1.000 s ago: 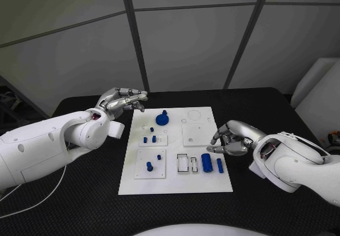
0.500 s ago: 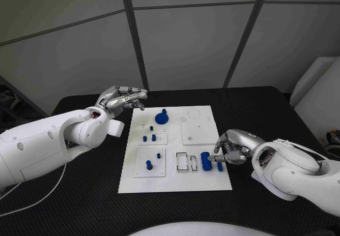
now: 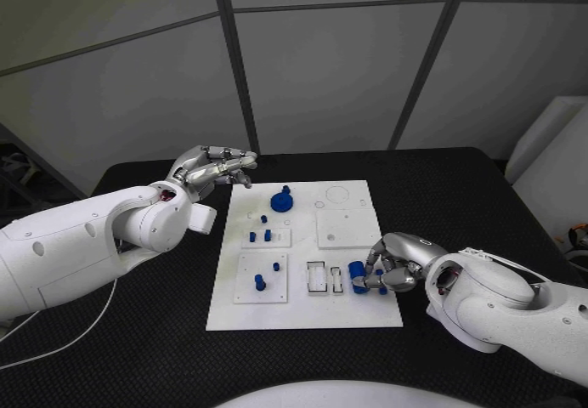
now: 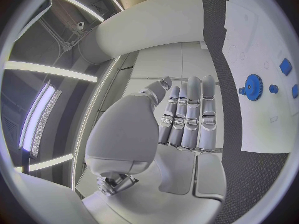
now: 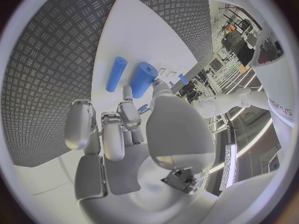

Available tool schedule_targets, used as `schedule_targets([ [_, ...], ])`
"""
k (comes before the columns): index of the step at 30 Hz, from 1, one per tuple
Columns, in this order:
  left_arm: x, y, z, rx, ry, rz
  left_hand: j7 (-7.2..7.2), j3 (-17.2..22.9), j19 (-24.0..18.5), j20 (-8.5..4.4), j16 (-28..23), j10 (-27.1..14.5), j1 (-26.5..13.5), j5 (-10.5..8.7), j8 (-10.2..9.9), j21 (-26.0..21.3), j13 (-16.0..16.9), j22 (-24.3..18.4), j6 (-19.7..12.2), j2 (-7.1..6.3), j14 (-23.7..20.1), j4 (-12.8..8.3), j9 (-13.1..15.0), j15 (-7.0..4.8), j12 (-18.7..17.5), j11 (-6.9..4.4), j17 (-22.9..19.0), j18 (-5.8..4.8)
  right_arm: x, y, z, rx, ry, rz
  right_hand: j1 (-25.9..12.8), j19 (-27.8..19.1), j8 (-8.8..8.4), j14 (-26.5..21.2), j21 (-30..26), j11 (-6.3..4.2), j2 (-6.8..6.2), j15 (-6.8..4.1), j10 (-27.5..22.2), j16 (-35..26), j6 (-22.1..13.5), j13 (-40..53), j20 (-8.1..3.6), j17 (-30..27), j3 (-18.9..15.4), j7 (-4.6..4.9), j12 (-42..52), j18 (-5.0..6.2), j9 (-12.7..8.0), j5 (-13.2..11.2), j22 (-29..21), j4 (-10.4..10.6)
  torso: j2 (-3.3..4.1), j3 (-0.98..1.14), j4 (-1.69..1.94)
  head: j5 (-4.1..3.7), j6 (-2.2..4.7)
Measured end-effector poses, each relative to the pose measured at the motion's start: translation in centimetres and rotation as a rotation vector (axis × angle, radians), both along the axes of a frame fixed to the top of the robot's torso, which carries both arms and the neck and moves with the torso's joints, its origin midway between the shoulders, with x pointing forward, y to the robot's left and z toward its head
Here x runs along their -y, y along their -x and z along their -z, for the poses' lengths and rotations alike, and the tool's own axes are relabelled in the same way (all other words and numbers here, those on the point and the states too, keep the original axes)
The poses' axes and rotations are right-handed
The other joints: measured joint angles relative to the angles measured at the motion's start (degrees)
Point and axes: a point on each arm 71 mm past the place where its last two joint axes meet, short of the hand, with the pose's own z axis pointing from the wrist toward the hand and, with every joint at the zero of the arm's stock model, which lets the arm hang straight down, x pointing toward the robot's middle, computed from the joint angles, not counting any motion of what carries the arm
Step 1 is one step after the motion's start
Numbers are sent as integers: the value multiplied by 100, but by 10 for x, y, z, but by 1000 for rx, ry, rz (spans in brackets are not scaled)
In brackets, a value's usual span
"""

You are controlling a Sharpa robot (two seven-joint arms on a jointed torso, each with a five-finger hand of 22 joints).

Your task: Assemble the parts on the task board

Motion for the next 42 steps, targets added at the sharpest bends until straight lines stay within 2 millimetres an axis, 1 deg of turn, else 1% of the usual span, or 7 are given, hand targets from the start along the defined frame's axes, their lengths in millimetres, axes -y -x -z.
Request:
schedule_targets([
  [11, 0, 0, 0, 0, 0, -1, 0, -6, 0, 0, -2, -4, 0, 0, 0, 0, 0, -1, 0, 0, 0, 6, 0, 0, 0, -4, 0, 0, -6, -5, 5, -3, 6, 10, -53, 0, 51, 0, 0, 0, 54, 0, 0, 0, 0, 26, 0, 0, -29, 0, 0, 0, 42, 0, 0, -2, 2, 0, 6, 12, -26],
  [18, 0, 0, 0, -1, 0, 0, 0, -6, 0, 0, -2, -4, -25, 0, 0, 0, 0, -7, 0, 25, 0, 6, 0, 0, 0, -4, -6, 0, -12, -10, 8, -8, 14, 9, -51, 0, 96, 0, 0, 0, 56, 0, 0, 0, -47, 24, 0, -1, -51, -6, -22, 1, 94, -35, -5, -12, -1, -2, 8, 24, -46],
  [20, 0, 0, 0, -1, 0, 1, 0, -6, 0, 0, -2, -4, -24, 0, 0, 0, 0, -7, 0, 24, 0, 6, 0, 0, 0, -4, -6, 0, -14, -10, 9, -10, 17, 6, 19, 0, 118, 0, 0, 0, 122, 1, 0, 0, -47, 30, 0, -1, -51, -6, -22, 1, 120, -35, -5, -12, -3, -4, 9, 27, -49],
  [24, -1, 0, 0, -2, 0, 1, 0, -6, 0, 0, -2, -4, -24, 0, 0, 0, 0, -7, 0, 24, 0, 6, 0, 0, 0, -4, -6, 0, -16, -11, 9, -11, 23, 2, 185, 0, 168, 0, 0, 0, 108, 1, 0, 0, -90, 55, 0, -1, -68, -10, -22, 0, 188, -34, -5, -27, -3, -7, 12, 29, -51],
  [30, -1, 1, 0, -3, 0, 3, 0, -6, 0, 0, -2, -16, -23, 0, 0, -25, -1, -8, 0, 24, 0, 6, 0, 0, 0, 8, -6, 0, -17, -11, 9, -8, 28, -1, 334, 0, 219, 0, 0, 0, 177, 1, -1, -1, -97, 98, 0, -1, -59, -12, -22, 1, 210, 120, 19, -37, -7, -8, 10, 41, -45],
  [33, -1, 1, 0, -4, -1, 3, 0, -6, 0, 0, -2, -25, -23, 0, 0, -39, -5, -12, 0, 23, 0, 6, 0, 0, 0, 17, -6, 0, -17, -10, 9, -5, 25, 0, 418, 12, 246, 0, 0, -32, 251, 1, 32, -1, -119, 139, -13, -1, -43, -16, -22, 1, 244, 227, 35, -52, -8, -6, 4, 42, -40],
  [42, -1, 1, 0, -5, 0, 5, 0, -6, 0, 0, -2, -25, -23, 0, 0, -44, -5, -12, 0, 23, 0, 6, 0, 0, -1, 17, -5, 0, -17, -10, 9, 0, 24, 2, 439, 20, 245, 0, 0, -32, 271, 1, 31, -1, -126, 138, -21, -2, -43, -23, -22, 1, 259, 232, 35, -52, -10, -2, -4, 46, -36],
])
